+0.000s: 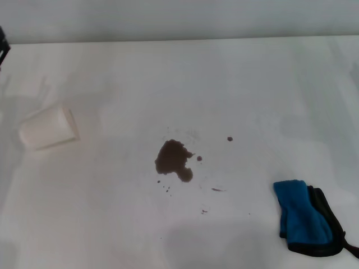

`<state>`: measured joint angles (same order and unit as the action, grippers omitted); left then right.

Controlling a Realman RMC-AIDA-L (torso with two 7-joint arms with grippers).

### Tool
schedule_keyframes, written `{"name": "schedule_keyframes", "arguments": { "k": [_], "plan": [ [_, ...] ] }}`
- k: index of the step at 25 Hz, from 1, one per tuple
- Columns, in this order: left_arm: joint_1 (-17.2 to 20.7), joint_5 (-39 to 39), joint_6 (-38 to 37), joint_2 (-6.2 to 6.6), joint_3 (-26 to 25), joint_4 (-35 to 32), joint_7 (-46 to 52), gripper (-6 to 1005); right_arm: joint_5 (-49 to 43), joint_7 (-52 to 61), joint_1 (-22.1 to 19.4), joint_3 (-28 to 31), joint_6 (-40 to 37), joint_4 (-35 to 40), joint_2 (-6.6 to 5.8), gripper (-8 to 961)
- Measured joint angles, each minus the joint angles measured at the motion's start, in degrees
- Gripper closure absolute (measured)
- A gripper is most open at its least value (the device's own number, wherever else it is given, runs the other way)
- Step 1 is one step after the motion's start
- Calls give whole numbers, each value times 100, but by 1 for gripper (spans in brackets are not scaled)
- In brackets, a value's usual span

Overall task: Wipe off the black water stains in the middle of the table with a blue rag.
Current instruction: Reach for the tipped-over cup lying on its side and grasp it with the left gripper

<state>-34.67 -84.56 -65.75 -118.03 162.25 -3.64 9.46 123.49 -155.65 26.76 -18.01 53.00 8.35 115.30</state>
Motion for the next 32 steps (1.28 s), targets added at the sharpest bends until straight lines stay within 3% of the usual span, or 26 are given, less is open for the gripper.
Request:
{"name": "schedule_keyframes", "arguments": {
  "k": [4,7,13,16,21,26,28,32],
  "plan": [
    [-97,1014,-52,156,2,451,1406,123,7,0,-22,10,15,33,-6,79],
    [-272,1992,-230,242,58,1380,3196,123,13,0,-22,17,25,33,-6,79],
    [-851,3783,-740,126,85,3731,5513,125,18,12,-2,27,27,18,-5,80],
    [-1209,4840,-1228,161,84,4750,6379,125,18,53,41,27,27,12,-2,80],
    [-1781,6355,-2189,437,92,5640,6891,124,18,70,107,26,92,-18,3,80],
    [-2488,8255,-2799,804,101,5852,6949,123,24,79,140,25,241,-65,9,81],
    [-2763,8985,-2855,866,101,5833,6921,123,25,79,144,25,314,-82,16,81],
    [-3087,9929,-2854,833,103,5821,6680,123,40,85,155,25,411,-176,27,81]
  ]
}}
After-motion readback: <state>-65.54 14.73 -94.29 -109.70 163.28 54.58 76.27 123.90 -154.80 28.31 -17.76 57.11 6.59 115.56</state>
